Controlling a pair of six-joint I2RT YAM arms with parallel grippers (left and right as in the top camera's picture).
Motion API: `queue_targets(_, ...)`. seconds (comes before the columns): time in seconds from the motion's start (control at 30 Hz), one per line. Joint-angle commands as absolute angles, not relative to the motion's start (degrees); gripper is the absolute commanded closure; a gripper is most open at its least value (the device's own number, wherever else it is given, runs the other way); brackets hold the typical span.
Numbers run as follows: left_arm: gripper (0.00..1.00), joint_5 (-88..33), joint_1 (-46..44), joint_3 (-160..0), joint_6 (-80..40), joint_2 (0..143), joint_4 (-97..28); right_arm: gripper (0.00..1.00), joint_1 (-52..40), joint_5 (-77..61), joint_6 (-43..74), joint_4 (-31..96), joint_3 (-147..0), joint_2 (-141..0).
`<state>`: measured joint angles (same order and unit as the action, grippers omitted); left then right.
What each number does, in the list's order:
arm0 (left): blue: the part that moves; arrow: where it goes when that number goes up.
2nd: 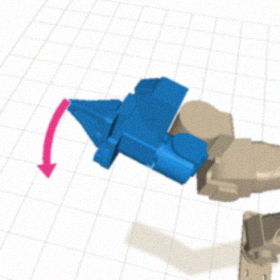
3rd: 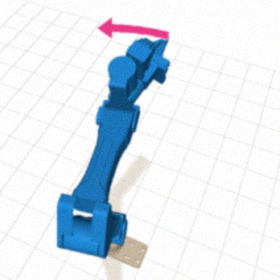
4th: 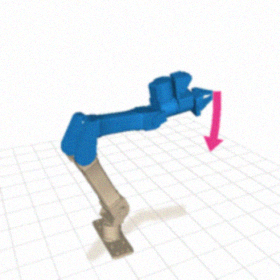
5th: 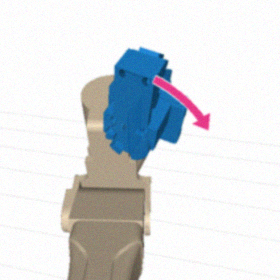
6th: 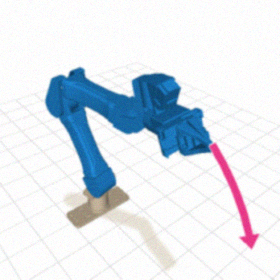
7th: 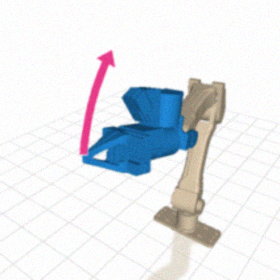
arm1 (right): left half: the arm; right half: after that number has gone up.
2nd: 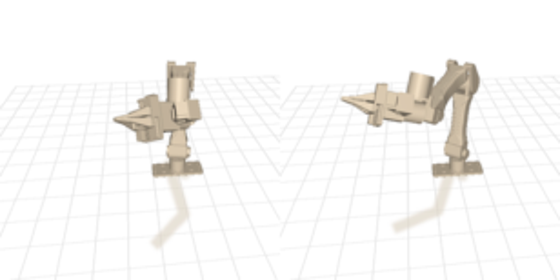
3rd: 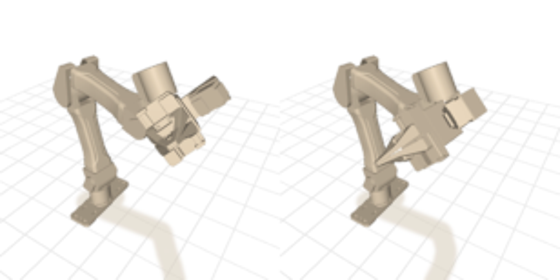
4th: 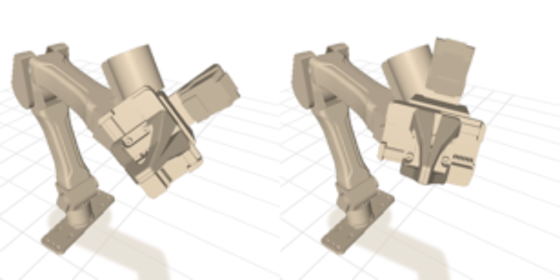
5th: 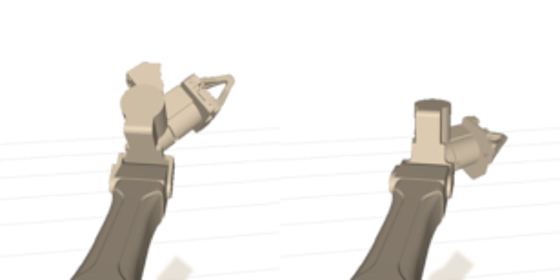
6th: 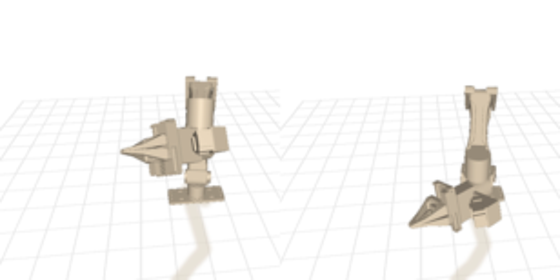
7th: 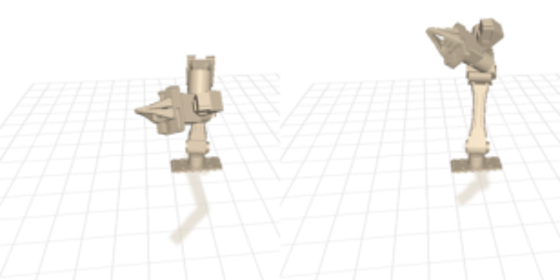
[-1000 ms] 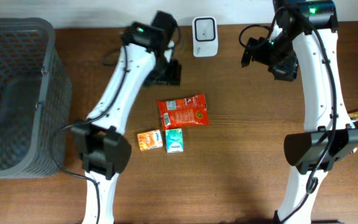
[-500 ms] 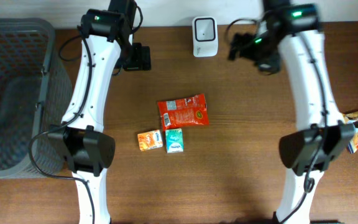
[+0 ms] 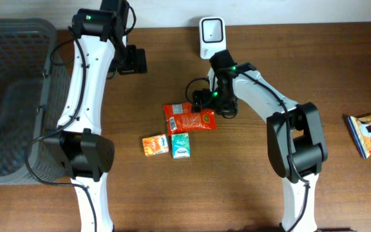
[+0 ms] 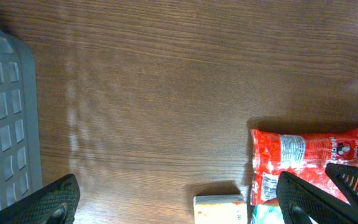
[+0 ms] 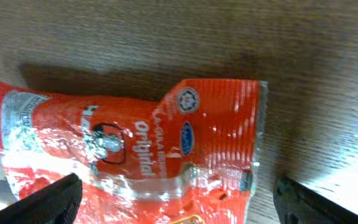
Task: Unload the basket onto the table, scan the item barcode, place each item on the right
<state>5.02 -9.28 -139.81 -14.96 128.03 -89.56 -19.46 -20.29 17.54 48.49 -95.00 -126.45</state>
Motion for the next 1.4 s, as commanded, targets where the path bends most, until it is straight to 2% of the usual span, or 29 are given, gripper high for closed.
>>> queue_targets(0.0,0.01,5.87,-9.19,-139.52,-14.68,127.63,-89.67,0.1,-21.8,-22.11,17.02,45.65,-91.53,-126.45)
queue_targets(0.07,0.01,5.87,-9.19,-139.52,-14.68,127.63,-89.69,0.19,-22.52,-22.06,18.98,43.09,-89.84,-126.5)
queue_targets(0.13,0.01,5.87,-9.19,-139.52,-14.68,127.63,-89.76,0.39,-22.59,-22.02,20.64,41.04,-88.29,-126.5)
queue_targets(0.2,0.01,5.87,-9.19,-139.52,-14.68,127.63,-89.76,0.5,-22.57,-21.87,20.62,40.86,-88.29,-126.5)
queue_targets(0.3,0.01,5.87,-9.19,-139.52,-14.68,127.63,-89.71,0.89,-22.5,-21.89,20.62,40.66,-88.29,-126.5)
queue_targets(0.33,0.01,5.87,-9.19,-139.52,-14.68,127.63,-89.71,0.96,-22.48,-21.89,20.62,40.47,-88.29,-126.5)
queue_targets(0.47,0.01,5.87,-9.19,-139.52,-14.68,127.66,-89.69,0.96,-21.28,-21.85,20.6,42.24,-89.71,-124.66)
queue_targets(0.63,0.01,5.32,-9.19,-139.52,-14.68,127.7,-89.69,0.96,-19.42,-21.67,17.12,52.47,-95.55,-118.76)
queue_targets(0.8,0.01,-0.99,-9.76,-133.01,-14.63,127.7,-88.86,0.94,-19.11,-13.32,18.9,57.41,-96.25,-108.47)
queue_targets(0.83,0.01,-2.66,-9.93,-130.13,-14.63,127.7,-87.29,0.79,-19.33,-13.89,17.06,57.3,-96.25,-108.07)
queue_targets(0.9,0.01,-7.57,-10.11,-123.63,-14.5,127.7,-83.0,0.56,-20.29,-14.33,15.42,57.45,-96.05,-108.49)
queue_targets(0.97,0.0,-15.44,-10.35,-116.09,-12.84,127.7,-78.24,0.46,-20.71,-14.35,16.23,57.39,-96.01,-109.03)
queue_targets(1.03,0.11,-20.4,-10.72,-109.73,-11.84,127.7,-74.52,0.46,-20.08,-14.52,17.45,56.73,-96.03,-109.01)
queue_targets(1.1,0.47,-22.98,-11.38,-102.91,-11.84,127.7,-70.19,0.45,-18.06,-14.83,17.39,57.01,-96.07,-108.99)
queue_targets(1.13,0.59,-24.03,-11.77,-100.51,-11.84,127.7,-67.79,0.46,-17.23,-14.85,17.39,57.3,-96.07,-108.99)
queue_targets(1.17,0.66,-24.77,-12.34,-98.59,-11.88,127.7,-65.36,0.46,-16.38,-15.4,17.39,57.71,-96.09,-108.99)
queue_targets(1.27,0.7,-25.12,-14.68,-94.08,-12.21,127.7,-58.89,0.46,-13.67,-16.51,17.34,59.64,-96.09,-108.99)
queue_targets(1.37,0.7,-25.1,-16.99,-91.92,-12.8,127.72,-54.65,0.45,-11.49,-16.67,16.67,61.89,-96.07,-108.99)
